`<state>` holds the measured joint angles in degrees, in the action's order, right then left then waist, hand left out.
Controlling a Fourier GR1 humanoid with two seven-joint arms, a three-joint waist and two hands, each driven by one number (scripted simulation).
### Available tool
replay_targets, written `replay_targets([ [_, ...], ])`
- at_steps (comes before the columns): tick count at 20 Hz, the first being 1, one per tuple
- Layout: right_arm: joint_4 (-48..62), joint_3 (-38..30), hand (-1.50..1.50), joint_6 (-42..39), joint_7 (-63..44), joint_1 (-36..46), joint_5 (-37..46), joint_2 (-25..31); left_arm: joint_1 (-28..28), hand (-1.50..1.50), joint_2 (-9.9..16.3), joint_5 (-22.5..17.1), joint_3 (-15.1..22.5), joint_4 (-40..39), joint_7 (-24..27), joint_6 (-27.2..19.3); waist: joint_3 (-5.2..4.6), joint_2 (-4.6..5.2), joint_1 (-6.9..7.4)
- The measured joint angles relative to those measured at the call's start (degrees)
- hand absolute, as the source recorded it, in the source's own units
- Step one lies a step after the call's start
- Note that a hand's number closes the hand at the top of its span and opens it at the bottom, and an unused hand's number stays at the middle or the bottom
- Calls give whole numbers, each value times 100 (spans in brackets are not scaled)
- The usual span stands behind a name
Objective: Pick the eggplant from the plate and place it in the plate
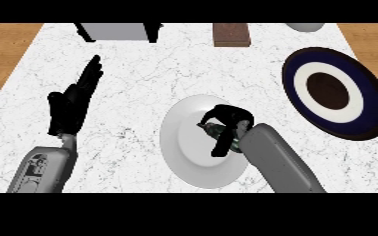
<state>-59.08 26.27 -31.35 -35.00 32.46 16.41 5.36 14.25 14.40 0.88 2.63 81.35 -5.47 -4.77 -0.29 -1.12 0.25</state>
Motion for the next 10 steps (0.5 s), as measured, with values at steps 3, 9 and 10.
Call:
replay_targets([
  [3, 249, -94, 150, 261, 274, 124, 296, -34, -39, 0, -37, 35, 15, 137, -87, 19, -19, -25, 6],
  [9, 194, -192, 150, 541, 787, -7, 655, 76, -9, 0, -102, 104, -36, 132, -105, 28, 3, -32, 8],
  [10, 98, -263, 150, 592, 1015, -146, 676, 366, -35, 0, -84, 105, -71, 156, -123, 4, 17, -40, -28],
])
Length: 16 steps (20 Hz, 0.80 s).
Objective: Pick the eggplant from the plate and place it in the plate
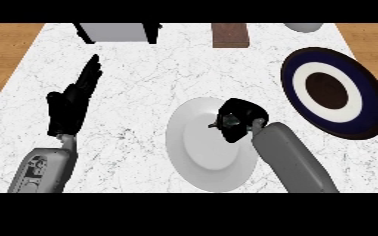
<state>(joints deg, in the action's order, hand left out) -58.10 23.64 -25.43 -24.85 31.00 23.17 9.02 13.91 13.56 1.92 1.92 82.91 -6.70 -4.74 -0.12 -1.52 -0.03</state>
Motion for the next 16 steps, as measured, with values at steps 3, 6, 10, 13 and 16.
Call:
replay_targets([
  [3, -3, -461, 150, 239, 483, -379, 88, 1131, -98, 0, 50, -13, -120, -7, -39, -71, 19, 25, -296],
  [6, 166, -1096, 150, 536, 983, -703, 80, 2261, -208, 0, 121, -35, -266, -6, -32, -137, 37, 51, -574],
  [10, 462, -1987, 150, 1107, 2076, -1136, -84, 3428, -312, 0, 122, -50, -326, 37, 42, -176, 58, 93, -643],
  [13, 687, -2704, 150, 1646, 3011, -1414, -339, 3971, -370, 0, 116, -57, -320, 81, 52, -166, 64, 98, -619],
  [16, 991, -3407, 150, 2041, 4008, -1641, -689, 4319, -403, 0, 123, -88, -289, 143, 69, -88, 64, 113, -502],
])
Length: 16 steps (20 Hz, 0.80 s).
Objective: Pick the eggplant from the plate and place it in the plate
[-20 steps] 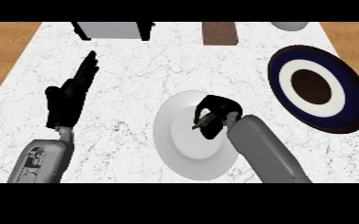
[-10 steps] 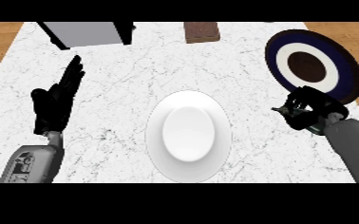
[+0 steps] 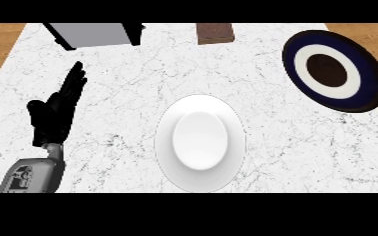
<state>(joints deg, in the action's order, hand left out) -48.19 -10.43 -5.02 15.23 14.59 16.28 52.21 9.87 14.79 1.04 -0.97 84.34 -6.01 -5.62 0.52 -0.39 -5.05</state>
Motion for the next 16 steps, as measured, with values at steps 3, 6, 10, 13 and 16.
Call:
replay_targets([
  [3, 398, -571, 150, 160, 1075, -169, -319, 245, 72, 0, 2, -5, 46, -28, 33, 85, -6, 29, 148],
  [6, 851, -986, 150, 59, 2006, -137, -593, 430, 205, 0, -91, 58, 154, -72, 29, 77, -14, 53, 307],
  [10, 1492, -1162, 150, -389, 2727, 179, -726, 603, 397, 0, -180, 131, 251, -232, 53, 123, -28, 69, 478],
  [13, 1788, -1043, 150, -689, 2696, 622, -660, 573, 402, 0, -240, 186, 290, -330, 158, 140, -36, 73, 560],
  [16, 2034, -889, 150, -871, 2534, 1126, -535, 486, 483, 0, -221, 163, 256, -332, 94, 213, -38, 75, 614],
])
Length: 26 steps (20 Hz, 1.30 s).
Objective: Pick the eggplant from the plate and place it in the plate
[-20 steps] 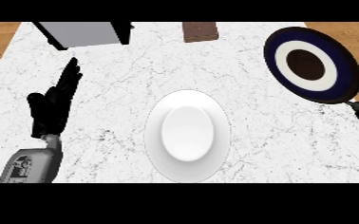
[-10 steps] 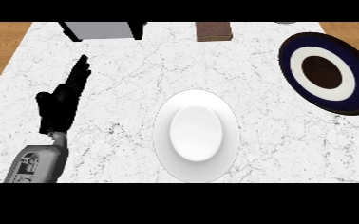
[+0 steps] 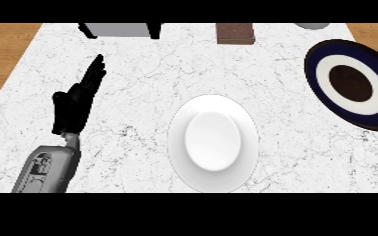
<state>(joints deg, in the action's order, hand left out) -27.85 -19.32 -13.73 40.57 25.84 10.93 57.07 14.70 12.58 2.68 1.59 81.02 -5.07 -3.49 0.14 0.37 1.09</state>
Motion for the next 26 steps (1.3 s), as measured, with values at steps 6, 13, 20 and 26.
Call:
replay_targets([
  [6, 323, 333, 150, 105, -232, 835, 326, -546, 70, 0, -40, 50, -4, -10, -65, 42, -5, 1, 38],
  [13, 491, 983, 150, 847, -683, 1405, 1125, -1140, 237, 0, -46, 57, -91, -102, -119, 82, -7, 16, 65],
  [20, 1221, 1093, -150, 1011, -1201, 1816, 1358, -1813, 243, 0, -176, 139, -34, -113, -72, 41, -1, 32, 88],
  [26, 1620, 915, -150, 963, -1140, 1997, 1240, -2197, 206, 0, -214, 200, -37, -78, -61, 27, 1, 38, 90],
])
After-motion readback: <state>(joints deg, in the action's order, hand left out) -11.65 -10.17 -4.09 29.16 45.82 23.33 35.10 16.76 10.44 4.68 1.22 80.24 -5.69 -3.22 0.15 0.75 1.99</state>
